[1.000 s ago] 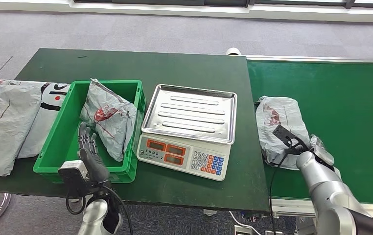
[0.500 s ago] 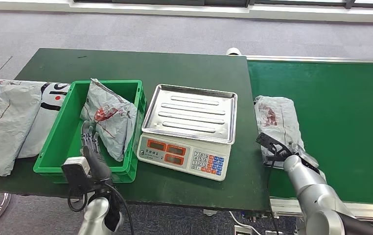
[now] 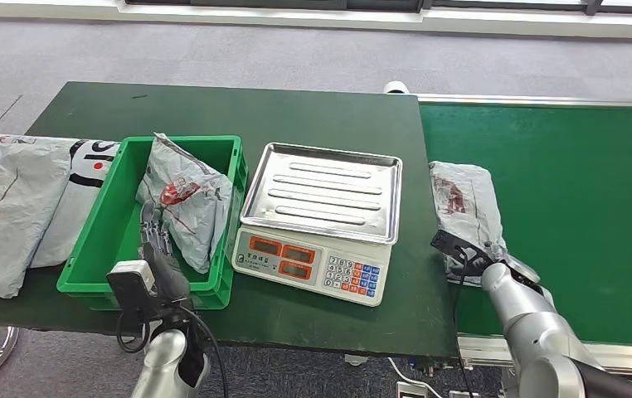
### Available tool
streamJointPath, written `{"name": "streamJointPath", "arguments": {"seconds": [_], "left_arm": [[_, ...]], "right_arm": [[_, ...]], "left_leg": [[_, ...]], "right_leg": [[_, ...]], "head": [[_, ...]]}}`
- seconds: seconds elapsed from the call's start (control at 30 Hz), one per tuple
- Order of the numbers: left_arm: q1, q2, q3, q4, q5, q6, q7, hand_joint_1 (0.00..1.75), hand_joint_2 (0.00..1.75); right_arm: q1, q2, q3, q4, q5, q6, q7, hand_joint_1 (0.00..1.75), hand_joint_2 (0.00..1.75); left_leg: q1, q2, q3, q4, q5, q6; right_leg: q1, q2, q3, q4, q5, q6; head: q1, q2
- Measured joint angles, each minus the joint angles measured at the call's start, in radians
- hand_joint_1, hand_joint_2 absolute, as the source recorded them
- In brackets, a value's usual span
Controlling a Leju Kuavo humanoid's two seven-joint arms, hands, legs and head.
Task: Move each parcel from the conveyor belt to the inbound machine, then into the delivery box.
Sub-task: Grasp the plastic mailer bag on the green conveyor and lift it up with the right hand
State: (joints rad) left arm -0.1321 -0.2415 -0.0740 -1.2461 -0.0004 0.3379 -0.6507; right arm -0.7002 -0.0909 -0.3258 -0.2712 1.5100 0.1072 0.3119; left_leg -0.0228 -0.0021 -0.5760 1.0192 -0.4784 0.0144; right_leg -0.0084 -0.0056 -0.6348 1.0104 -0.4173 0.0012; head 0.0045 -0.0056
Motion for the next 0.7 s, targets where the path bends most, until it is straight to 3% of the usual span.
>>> {"name": "streamJointPath", "arguments": {"seconds": [0.1, 0.7], "left_arm": [[-0.009, 0.000, 0.000, 0.004, 0.000, -0.003, 0.001, 0.00, 0.00], [0.036, 0.000, 0.000, -0.041, -0.008, 0.000, 0.002, 0.00, 0.00]], "right_arm": [[-0.006, -0.007, 0.000, 0.000, 0.021, 0.028, -0.007, 1.75, 1.75], [-0.063, 0.002, 0.002, 0.000, 0.040, -0.115, -0.109, 1.75, 1.75]], "left_leg": [[0.000, 0.000, 0.000, 0.000, 0.000, 0.000], [0.000, 0.000, 0.000, 0.000, 0.000, 0.000]], "right_leg": [[0.000, 0.000, 0.001, 0.000, 0.000, 0.000], [0.000, 0.000, 0.001, 0.000, 0.000, 0.000]], "head": [[0.000, 0.000], [0.000, 0.000]]}}
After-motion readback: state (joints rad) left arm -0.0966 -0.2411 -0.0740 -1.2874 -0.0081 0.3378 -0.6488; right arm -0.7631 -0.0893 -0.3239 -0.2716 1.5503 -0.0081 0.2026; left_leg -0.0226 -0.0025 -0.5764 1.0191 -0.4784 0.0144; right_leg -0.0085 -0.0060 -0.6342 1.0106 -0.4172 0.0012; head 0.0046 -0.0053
